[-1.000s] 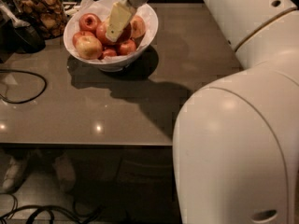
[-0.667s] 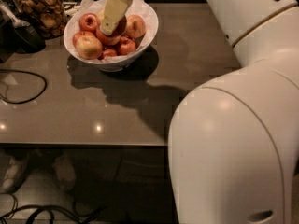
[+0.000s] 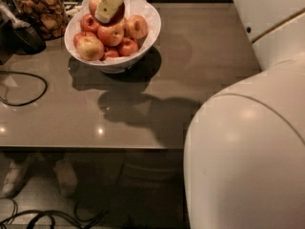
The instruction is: Pick apple from white bowl
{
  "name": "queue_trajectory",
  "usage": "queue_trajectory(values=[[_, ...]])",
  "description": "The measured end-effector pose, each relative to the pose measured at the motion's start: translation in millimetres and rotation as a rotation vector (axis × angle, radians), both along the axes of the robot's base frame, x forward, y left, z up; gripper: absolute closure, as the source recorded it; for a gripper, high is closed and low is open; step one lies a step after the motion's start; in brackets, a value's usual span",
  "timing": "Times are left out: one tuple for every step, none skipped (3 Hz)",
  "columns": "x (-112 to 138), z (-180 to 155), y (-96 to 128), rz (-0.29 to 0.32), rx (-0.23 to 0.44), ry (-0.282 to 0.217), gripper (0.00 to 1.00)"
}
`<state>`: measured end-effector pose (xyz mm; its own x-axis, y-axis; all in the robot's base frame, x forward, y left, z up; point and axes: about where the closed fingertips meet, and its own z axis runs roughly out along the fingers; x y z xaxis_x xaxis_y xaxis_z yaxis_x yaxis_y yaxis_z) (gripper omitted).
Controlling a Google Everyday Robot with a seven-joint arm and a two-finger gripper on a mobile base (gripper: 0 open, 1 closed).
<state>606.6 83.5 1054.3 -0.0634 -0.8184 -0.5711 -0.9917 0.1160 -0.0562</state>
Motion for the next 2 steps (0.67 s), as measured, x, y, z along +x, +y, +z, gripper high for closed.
queue_trajectory(values=[[-27.9,16.0,-9.1,0.052,0.048,-0.006,1.0],[-22.6,17.9,-3.3,0.043,0.068,-0.021,1.0]])
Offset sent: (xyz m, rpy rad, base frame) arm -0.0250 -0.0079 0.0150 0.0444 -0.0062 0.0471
